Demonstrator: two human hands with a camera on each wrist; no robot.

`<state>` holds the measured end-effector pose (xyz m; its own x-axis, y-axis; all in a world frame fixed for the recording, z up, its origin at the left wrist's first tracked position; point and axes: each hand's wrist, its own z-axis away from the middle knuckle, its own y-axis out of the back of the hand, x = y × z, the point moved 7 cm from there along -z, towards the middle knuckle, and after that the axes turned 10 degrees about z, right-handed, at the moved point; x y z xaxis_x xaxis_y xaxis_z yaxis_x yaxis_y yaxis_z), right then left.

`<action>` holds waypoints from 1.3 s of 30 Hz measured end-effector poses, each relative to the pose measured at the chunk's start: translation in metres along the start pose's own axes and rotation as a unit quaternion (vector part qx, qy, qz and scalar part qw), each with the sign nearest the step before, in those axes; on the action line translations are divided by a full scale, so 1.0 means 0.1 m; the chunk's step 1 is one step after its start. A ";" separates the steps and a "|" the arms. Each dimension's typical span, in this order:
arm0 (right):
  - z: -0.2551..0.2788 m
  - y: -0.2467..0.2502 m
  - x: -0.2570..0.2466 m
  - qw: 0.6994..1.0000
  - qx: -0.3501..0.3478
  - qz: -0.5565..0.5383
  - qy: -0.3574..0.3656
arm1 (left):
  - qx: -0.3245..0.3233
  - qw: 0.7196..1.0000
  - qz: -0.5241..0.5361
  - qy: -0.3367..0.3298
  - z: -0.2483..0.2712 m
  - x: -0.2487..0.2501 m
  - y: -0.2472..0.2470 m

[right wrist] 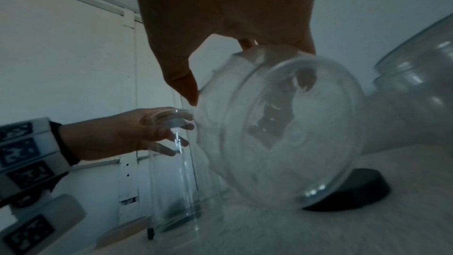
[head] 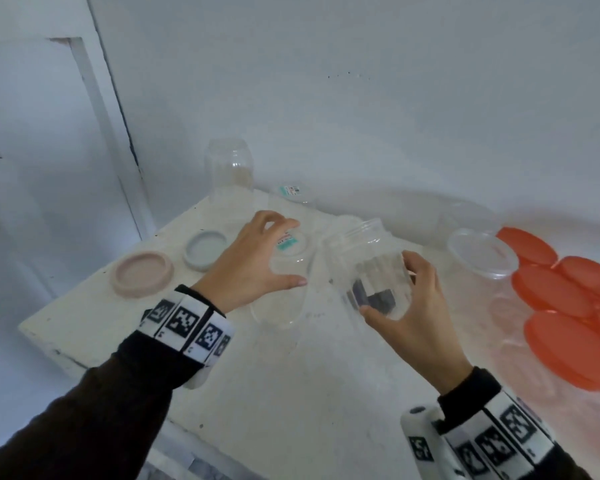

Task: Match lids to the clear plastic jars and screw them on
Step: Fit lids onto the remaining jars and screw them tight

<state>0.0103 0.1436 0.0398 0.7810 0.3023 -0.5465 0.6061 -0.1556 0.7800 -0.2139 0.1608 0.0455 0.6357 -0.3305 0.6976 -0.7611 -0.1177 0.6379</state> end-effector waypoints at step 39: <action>0.28 -0.16 0.38 0.990 -0.049 -0.100 -0.082 | -0.173 0.936 -0.216 0.218 -0.41 -1.77 0.27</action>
<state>0.0347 0.1311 -0.0018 0.6653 0.1598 -0.7292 0.7401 -0.0135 0.6723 -0.3415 0.2545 -0.0471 0.9237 0.1011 0.3695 -0.3823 0.1832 0.9057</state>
